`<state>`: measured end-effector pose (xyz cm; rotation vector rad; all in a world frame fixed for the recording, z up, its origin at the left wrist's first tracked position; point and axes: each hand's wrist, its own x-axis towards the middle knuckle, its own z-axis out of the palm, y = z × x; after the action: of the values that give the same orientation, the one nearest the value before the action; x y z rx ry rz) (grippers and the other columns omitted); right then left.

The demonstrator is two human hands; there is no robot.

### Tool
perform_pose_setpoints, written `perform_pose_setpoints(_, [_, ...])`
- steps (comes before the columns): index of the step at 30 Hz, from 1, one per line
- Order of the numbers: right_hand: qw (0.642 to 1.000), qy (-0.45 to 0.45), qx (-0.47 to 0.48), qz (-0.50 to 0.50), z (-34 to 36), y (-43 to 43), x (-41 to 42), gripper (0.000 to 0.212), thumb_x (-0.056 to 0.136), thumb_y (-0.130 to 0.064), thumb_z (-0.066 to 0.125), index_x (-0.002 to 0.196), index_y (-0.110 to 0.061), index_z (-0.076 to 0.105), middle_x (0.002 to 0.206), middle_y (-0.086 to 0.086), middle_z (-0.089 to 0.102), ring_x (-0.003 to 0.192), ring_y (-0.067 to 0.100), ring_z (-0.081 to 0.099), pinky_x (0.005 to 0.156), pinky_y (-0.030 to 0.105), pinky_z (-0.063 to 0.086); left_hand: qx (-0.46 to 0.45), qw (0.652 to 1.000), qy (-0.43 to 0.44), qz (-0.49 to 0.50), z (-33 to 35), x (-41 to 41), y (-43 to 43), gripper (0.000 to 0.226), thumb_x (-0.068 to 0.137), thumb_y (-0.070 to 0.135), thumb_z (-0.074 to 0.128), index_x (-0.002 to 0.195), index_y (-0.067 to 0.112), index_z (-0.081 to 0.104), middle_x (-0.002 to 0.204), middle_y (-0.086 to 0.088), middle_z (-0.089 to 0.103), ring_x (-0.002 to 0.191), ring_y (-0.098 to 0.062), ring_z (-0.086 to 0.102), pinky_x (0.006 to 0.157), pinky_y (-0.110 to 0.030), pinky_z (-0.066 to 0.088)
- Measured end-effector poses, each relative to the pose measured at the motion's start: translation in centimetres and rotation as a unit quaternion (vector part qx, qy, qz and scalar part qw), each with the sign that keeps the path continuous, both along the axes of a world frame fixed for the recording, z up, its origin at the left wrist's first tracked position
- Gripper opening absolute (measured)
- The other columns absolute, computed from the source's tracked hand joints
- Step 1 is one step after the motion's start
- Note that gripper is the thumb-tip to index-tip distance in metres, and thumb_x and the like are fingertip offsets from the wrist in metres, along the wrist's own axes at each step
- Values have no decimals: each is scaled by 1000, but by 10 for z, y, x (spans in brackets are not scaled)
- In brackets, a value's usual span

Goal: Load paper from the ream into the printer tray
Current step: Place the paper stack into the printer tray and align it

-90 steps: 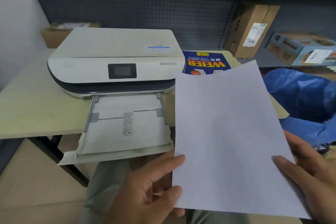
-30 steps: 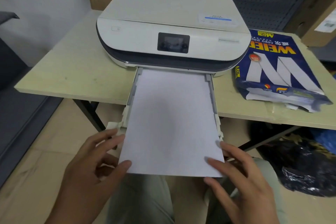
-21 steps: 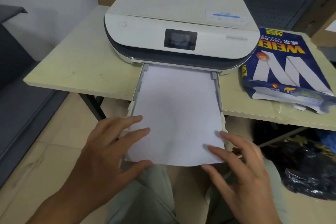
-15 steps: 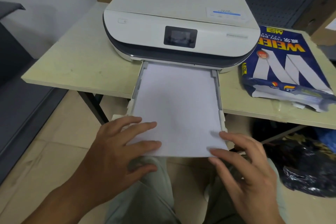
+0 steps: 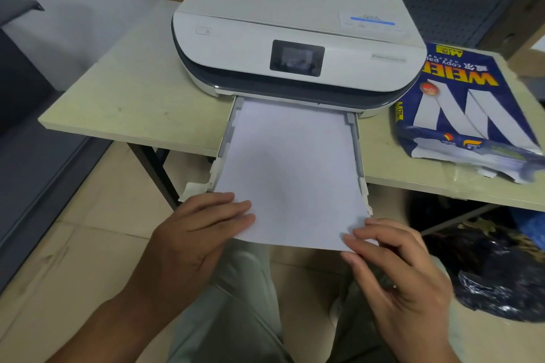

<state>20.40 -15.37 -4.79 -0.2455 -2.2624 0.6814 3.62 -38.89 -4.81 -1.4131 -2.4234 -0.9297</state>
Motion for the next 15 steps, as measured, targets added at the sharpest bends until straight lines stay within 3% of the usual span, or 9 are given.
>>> perform_pose_setpoints(7, [1000,-13,15,6,-3,9,-13,18,82,-14,79,100,-9,81,102,5,71,109,23,67,84,36,56,-19,999,-20,16,-2,-6,10,38,94,15,49,124,11,71,132,1,67,131,-16,54,114,-20,35])
perform_pose_setpoints(12, [999,-20,34,0,1,17,-22,17,83,-15,79,98,-8,81,100,5,72,107,22,67,92,22,51,-34,999,-35,18,3,-11,17,39,95,27,55,127,10,69,135,0,65,133,-14,53,113,-25,40])
perform_pose_setpoints(15, [999,-30,41,-3,1,22,-26,18,83,-18,79,98,-9,81,100,4,72,106,21,67,92,21,50,-39,998,-39,22,5,-16,19,42,94,31,56,128,10,68,136,0,64,134,-14,51,112,-26,41])
